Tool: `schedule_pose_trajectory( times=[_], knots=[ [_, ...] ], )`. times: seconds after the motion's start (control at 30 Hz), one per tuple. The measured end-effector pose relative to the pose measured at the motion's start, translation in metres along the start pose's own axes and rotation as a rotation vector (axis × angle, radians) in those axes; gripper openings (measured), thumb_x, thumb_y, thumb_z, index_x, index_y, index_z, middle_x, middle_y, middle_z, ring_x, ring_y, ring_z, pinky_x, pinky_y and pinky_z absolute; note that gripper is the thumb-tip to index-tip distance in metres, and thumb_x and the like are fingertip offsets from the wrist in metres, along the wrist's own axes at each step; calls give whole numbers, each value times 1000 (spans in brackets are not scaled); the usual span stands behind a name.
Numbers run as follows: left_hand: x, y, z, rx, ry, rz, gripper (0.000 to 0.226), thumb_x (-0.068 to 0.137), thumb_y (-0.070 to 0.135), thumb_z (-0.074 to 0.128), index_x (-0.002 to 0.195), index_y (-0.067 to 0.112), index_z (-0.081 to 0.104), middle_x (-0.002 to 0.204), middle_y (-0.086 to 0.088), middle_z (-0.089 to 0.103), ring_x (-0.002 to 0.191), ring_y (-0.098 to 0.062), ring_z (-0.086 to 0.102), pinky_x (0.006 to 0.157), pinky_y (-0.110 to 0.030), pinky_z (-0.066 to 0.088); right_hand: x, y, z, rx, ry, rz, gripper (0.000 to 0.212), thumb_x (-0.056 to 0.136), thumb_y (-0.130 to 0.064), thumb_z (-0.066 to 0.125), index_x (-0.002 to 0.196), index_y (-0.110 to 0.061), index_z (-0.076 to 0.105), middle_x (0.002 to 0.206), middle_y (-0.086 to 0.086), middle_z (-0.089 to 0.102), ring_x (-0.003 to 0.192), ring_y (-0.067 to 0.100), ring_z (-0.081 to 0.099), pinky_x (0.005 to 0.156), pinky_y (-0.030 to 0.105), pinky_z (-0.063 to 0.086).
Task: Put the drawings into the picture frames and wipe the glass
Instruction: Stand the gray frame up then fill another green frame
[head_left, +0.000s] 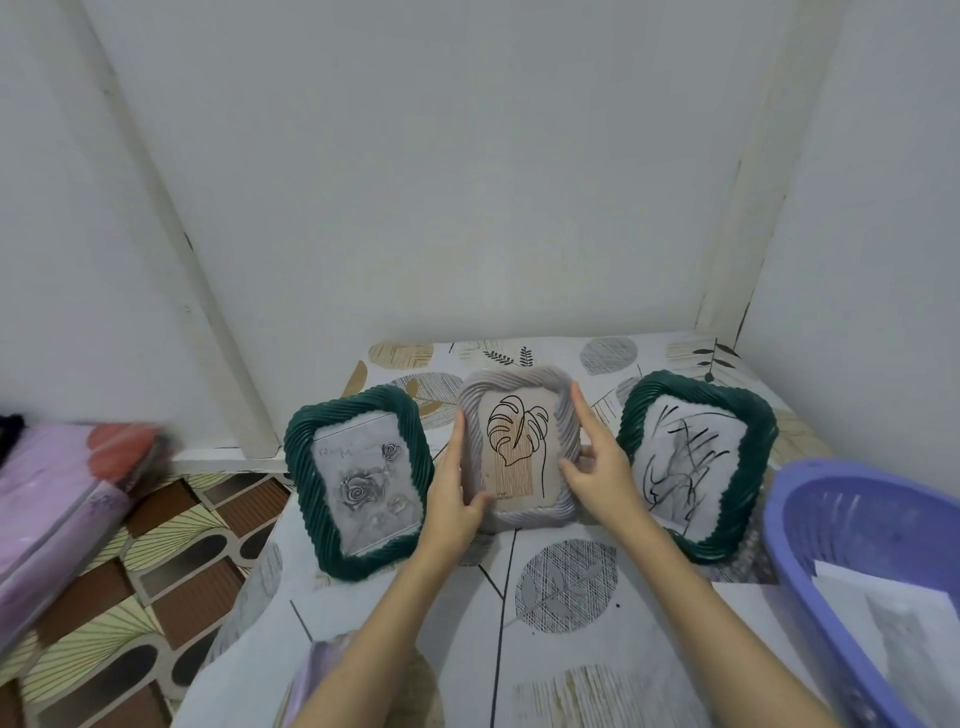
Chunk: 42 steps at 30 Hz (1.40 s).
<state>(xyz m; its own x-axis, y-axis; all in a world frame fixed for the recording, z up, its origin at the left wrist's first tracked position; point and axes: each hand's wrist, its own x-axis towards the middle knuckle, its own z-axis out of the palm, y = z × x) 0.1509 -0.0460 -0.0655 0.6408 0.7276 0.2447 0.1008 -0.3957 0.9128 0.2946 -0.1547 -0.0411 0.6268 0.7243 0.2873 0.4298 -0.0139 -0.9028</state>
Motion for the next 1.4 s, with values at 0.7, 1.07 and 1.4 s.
schedule_pose_trajectory(
  times=[0.7, 1.07, 1.4],
  knots=[
    [-32, 52, 60, 268, -111, 285, 51, 88, -5, 46, 134, 15, 42, 136, 3, 46, 125, 3, 34, 115, -24, 26, -33, -32, -116, -653, 563, 78, 66, 82, 0, 54, 141, -21, 33, 130, 16, 45, 119, 32, 39, 100, 39, 32],
    [-56, 88, 70, -50, -92, -13, 59, 86, 4, 57, 139, 20, 35, 137, 4, 41, 122, -8, 41, 107, -29, 37, -53, -47, -150, -172, 267, 51, 55, 82, 13, 55, 127, -19, 53, 117, 0, 56, 96, 16, 56, 83, 26, 53],
    [-107, 98, 15, -361, -143, -117, 36, 85, 10, 62, 120, 11, 54, 117, -4, 64, 103, -13, 62, 88, -21, 52, -119, -71, -116, 257, -15, 146, 54, 84, 11, 56, 113, -35, 59, 119, 12, 61, 103, 29, 62, 71, 30, 59]
  ],
)
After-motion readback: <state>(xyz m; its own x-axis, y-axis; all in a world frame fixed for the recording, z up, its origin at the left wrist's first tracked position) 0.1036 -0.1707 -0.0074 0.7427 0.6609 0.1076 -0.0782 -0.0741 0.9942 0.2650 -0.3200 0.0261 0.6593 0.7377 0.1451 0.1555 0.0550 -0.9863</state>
